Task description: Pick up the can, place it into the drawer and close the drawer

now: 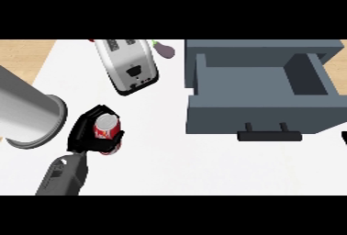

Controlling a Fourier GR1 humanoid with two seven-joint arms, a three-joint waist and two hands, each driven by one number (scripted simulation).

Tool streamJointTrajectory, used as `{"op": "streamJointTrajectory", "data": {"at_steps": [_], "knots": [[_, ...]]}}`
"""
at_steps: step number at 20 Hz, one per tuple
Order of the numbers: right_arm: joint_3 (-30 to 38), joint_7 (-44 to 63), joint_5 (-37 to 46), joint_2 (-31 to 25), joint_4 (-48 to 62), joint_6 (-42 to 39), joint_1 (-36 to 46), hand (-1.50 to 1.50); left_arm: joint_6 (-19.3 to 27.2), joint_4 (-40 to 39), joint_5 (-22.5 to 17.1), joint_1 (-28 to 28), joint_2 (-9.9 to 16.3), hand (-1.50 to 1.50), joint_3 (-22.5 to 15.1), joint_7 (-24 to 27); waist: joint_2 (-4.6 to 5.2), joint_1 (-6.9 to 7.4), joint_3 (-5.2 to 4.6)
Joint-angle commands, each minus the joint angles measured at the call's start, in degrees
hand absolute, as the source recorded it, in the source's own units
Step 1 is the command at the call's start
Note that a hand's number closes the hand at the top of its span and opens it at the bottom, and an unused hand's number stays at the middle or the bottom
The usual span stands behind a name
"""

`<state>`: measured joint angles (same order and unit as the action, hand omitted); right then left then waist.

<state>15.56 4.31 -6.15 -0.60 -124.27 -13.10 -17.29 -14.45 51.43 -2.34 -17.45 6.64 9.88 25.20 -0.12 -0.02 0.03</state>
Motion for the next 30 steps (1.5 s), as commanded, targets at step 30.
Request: {"op": "streamJointTrajectory", "data": {"at_steps": [30], "knots": [[2.5,-0.9,-1.8,-2.6,2.9,0.6,2.7,-1.50,35.8,22.7,2.3,-27.4,-6.6,1.50,-20.0,-37.7,0.18,-0.91,0.01]]}}
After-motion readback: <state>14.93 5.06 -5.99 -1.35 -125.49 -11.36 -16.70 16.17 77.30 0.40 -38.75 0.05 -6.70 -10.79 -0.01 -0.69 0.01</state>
